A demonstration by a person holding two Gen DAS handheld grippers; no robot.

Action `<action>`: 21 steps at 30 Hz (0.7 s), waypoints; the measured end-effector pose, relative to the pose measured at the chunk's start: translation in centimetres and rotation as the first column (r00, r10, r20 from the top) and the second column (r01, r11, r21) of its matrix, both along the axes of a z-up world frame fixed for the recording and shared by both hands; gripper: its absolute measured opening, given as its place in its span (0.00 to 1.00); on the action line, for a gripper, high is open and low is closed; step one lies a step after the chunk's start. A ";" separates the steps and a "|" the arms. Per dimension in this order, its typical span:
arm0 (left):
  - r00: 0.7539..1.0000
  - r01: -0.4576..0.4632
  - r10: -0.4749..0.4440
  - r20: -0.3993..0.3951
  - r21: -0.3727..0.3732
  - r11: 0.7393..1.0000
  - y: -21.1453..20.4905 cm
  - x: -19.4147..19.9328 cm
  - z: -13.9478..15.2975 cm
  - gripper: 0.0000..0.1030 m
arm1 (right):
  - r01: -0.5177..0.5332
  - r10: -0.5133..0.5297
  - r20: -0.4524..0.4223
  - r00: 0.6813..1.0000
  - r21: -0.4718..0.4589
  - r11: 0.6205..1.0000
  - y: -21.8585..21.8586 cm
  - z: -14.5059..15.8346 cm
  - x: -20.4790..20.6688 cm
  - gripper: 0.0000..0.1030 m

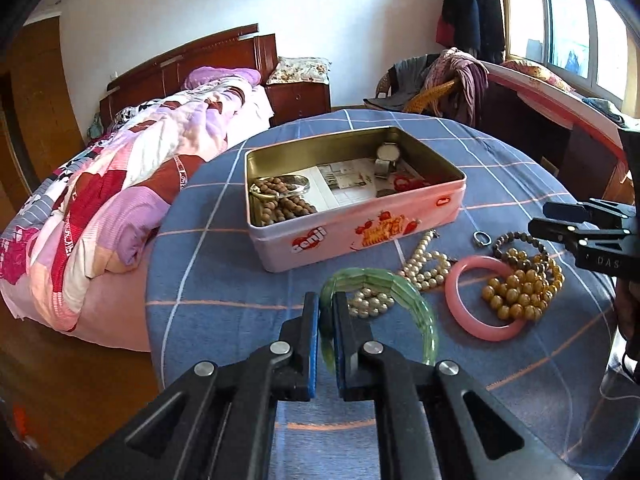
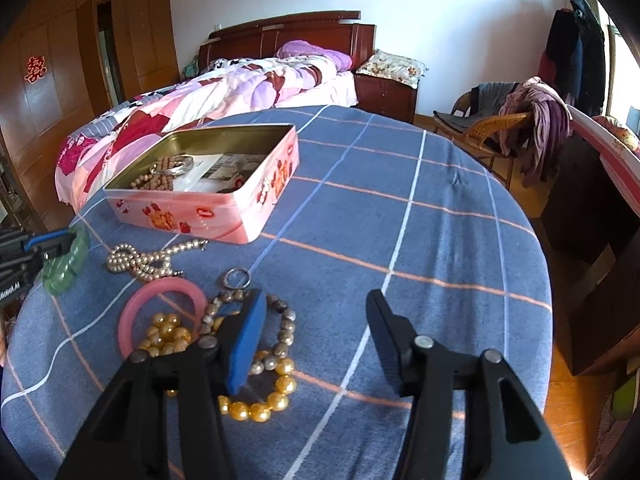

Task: Organize jewelry
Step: 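Grasp the dark bead bracelet with the right tool while the left holds the jade bangle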

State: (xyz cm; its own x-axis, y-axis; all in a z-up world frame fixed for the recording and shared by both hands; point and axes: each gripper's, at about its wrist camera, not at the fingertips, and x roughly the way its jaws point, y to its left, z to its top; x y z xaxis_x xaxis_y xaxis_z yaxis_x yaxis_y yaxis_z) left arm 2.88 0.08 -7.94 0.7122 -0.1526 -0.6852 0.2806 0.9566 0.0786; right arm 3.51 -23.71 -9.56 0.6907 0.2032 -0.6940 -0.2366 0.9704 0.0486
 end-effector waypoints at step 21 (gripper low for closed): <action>1.000 -0.002 0.003 0.017 -0.010 1.000 -0.2 -0.1 -0.2 0.05 | -0.124 0.123 -0.038 0.992 -0.013 0.992 1.8 -0.9 -0.4 0.11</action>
State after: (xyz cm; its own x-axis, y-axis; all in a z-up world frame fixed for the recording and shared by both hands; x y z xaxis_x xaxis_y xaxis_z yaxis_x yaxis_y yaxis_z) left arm 2.73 -0.11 -8.14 0.7240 -0.1575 -0.6716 0.2770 0.9580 0.0739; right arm 3.12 -21.96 -10.41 0.6345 0.2747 -0.7225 -0.3530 0.9345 0.0453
